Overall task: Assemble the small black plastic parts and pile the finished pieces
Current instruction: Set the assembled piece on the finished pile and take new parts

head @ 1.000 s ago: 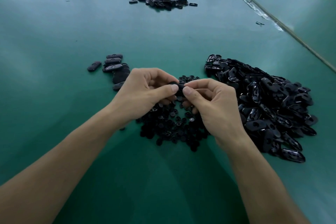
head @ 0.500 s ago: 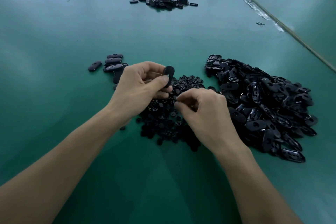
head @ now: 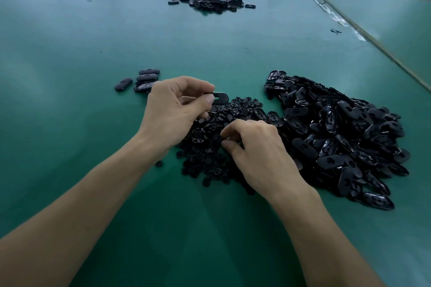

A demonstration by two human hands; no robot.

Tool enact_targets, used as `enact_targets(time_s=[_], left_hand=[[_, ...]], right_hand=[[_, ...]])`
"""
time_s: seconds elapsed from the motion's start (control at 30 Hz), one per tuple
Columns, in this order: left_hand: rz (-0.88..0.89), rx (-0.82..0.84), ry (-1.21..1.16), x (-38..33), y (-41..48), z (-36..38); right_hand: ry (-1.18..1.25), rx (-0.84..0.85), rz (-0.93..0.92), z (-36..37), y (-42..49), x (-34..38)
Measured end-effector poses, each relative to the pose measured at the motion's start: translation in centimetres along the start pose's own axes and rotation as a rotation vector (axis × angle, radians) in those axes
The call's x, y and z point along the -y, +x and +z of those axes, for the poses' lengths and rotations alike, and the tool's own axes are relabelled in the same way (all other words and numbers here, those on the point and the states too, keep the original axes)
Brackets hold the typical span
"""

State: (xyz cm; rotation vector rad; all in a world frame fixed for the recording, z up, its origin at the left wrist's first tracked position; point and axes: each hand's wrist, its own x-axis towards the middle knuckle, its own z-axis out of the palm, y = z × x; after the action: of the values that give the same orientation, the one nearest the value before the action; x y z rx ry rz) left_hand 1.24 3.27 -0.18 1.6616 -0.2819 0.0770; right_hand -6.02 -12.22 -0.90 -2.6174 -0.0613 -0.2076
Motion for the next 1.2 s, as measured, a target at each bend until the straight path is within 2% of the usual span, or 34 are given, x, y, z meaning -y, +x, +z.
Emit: enact_targets(time_s=[0.3, 0.5, 0.63, 0.9, 1.2], left_hand=[[-0.012, 0.025, -0.02, -0.08, -0.12, 0.08], [-0.001, 0.039, 0.004, 0.03, -0.15, 0.17], [-0.01, 0.086, 0.035, 0.04, -0.33, 0.25], [-0.01, 0.215, -0.026, -0.34, -0.83, 0.61], [-0.032, 0.197, -0.031, -0.51, -0.87, 0.52]], right_hand=[[0.183, -0.11, 0.005, -0.08, -0.01, -0.51], [0.415, -0.277, -0.045, -0.55, -0.08, -0.53], [0.479, -0.349, -0.009, -0.61, 0.1, -0.56], [0.697, -0.3, 0.079, -0.72, 0.32, -0.68], [0.804, -0.285, 0.122, -0.78, 0.4, -0.96]])
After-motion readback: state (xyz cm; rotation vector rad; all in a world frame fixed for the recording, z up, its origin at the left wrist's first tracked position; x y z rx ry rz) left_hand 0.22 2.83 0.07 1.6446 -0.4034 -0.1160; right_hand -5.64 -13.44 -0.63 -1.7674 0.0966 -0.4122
